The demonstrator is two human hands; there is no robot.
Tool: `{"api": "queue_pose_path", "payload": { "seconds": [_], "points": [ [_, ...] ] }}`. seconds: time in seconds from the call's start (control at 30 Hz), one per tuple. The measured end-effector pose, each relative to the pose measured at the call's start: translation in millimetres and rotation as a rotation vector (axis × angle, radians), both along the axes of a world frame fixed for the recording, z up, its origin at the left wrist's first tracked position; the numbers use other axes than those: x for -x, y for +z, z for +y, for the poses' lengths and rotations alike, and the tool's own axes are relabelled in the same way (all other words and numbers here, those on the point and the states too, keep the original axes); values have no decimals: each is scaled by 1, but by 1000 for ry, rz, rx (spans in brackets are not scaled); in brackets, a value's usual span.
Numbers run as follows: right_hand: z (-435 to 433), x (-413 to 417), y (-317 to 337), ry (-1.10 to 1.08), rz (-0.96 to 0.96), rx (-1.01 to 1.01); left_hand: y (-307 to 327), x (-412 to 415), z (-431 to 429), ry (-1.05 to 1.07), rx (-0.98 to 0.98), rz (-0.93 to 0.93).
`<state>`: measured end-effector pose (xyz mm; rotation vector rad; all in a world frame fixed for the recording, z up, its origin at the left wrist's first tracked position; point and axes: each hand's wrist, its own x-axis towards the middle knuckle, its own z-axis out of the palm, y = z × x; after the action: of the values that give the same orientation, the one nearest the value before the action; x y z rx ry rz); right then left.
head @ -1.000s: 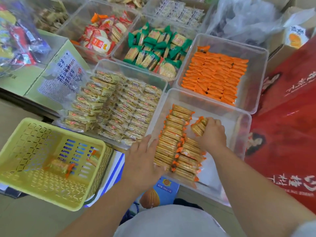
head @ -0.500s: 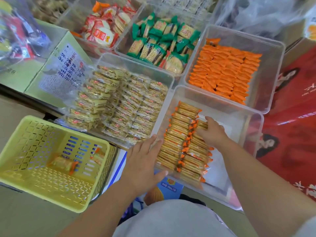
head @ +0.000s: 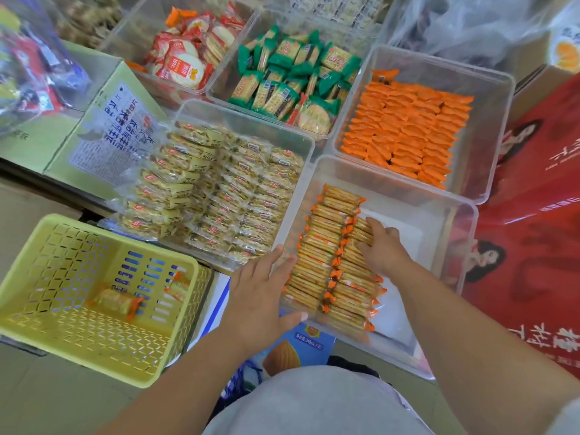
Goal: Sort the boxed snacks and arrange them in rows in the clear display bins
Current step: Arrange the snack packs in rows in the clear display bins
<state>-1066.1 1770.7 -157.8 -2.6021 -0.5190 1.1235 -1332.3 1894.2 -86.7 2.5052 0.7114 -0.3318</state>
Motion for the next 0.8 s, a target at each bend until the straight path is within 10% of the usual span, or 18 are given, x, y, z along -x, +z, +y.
{"api": "queue_pose_path", "payload": {
  "seconds": [0.53, 0.8],
  "points": [
    [6, 20, 16, 140, -63, 202, 16, 0, -5, -16, -25, 32],
    [-10, 61, 38, 149, -97, 139, 57, 60, 10, 150, -91, -356]
  ]
}}
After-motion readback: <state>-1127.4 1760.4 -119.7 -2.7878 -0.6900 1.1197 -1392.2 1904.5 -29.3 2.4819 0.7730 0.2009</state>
